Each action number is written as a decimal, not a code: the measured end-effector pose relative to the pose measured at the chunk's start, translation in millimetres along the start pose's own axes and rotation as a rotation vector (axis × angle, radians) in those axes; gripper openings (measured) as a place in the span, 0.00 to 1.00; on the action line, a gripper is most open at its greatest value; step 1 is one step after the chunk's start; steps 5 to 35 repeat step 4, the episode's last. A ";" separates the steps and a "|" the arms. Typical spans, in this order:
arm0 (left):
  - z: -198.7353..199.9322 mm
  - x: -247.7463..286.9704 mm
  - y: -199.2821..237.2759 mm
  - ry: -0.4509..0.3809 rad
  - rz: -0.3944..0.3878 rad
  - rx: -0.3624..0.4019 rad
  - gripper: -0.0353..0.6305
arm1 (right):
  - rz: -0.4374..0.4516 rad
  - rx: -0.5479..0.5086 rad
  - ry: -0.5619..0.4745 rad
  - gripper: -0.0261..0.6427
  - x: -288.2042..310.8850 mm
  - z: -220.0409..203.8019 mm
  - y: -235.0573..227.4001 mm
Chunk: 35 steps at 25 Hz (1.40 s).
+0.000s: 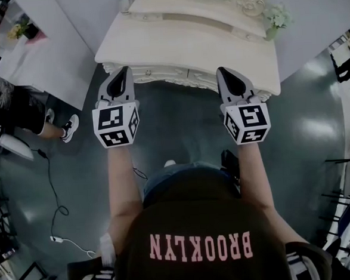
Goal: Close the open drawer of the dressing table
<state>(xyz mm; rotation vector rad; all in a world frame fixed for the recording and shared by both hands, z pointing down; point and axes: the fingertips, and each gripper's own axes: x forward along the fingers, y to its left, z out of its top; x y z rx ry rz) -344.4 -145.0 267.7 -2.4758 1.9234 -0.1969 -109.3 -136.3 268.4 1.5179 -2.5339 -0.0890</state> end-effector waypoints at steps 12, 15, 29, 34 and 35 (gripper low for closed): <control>3.2 2.7 1.9 -0.006 0.001 -0.001 0.06 | 0.001 -0.010 -0.001 0.03 3.2 2.2 -0.9; 3.2 2.7 1.9 -0.006 0.001 -0.001 0.06 | 0.001 -0.010 -0.001 0.03 3.2 2.2 -0.9; 3.2 2.7 1.9 -0.006 0.001 -0.001 0.06 | 0.001 -0.010 -0.001 0.03 3.2 2.2 -0.9; 3.2 2.7 1.9 -0.006 0.001 -0.001 0.06 | 0.001 -0.010 -0.001 0.03 3.2 2.2 -0.9; 3.2 2.7 1.9 -0.006 0.001 -0.001 0.06 | 0.001 -0.010 -0.001 0.03 3.2 2.2 -0.9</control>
